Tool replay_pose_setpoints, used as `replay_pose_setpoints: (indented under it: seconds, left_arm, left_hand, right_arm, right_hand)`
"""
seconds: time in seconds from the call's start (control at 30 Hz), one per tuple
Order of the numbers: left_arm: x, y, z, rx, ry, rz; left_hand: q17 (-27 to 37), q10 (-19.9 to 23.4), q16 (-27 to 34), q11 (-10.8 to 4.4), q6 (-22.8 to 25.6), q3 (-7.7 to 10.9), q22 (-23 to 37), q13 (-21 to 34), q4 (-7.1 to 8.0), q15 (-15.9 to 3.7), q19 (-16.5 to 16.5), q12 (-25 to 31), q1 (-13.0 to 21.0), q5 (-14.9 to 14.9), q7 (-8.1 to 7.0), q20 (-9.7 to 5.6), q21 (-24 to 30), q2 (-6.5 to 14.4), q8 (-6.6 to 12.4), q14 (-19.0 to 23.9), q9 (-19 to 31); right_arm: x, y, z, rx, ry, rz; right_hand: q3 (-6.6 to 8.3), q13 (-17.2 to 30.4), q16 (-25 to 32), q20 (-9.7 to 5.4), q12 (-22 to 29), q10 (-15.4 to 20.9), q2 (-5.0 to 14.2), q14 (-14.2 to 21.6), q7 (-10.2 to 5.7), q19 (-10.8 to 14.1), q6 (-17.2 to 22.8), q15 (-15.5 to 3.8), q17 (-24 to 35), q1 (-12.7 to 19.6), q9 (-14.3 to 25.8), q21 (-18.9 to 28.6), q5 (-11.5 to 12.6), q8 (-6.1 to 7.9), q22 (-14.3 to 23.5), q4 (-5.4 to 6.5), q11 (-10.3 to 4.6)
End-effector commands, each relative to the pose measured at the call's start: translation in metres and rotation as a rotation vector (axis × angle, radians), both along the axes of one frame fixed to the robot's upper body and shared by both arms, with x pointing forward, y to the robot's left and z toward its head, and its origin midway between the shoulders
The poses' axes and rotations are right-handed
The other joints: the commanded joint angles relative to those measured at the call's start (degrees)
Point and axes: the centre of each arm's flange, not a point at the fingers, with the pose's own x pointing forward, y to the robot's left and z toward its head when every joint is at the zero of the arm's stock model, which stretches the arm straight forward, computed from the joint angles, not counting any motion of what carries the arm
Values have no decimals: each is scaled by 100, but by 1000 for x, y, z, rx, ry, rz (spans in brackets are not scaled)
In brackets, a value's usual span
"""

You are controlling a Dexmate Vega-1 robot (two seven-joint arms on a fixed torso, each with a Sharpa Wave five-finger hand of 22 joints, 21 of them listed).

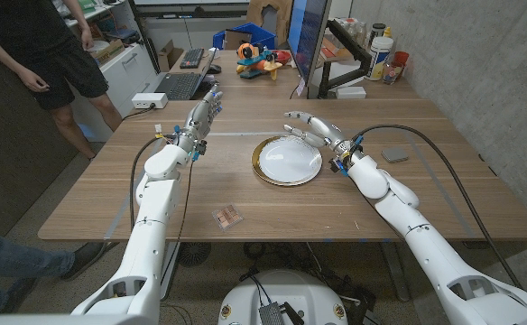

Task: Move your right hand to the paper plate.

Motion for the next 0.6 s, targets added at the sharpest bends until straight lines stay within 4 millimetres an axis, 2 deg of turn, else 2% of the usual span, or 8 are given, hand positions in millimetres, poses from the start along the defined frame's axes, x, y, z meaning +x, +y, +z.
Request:
replay_pose_setpoints:
  seconds: [0.03,0.6]
  left_arm:
    - [2,0,-1,-2,4,-3]
    - [5,1,1,-3,1,-7]
  left_hand:
    - [29,6,-5,48,39,20,6,-2,-31,38,-140,31,-2,-14,13,17,-41,27,46,-18,31]
    - [29,3,-9,60,41,14,7,-5,-44,30,-131,30,-13,-15,13,24,-85,33,38,-27,31]
  right_arm:
    - [2,5,-1,-20,-11,-11]
    - [5,12,-3,-66,-26,-36]
  right_hand:
    - [25,23,-27,8,-12,45,50,13,-21,48,28,-22,-7,-5,9,-19,53,-20,29,-28,-18]
    - [27,24,-37,8,-30,51,58,16,-19,56,37,-30,-9,0,9,-74,70,-29,30,-41,-35]
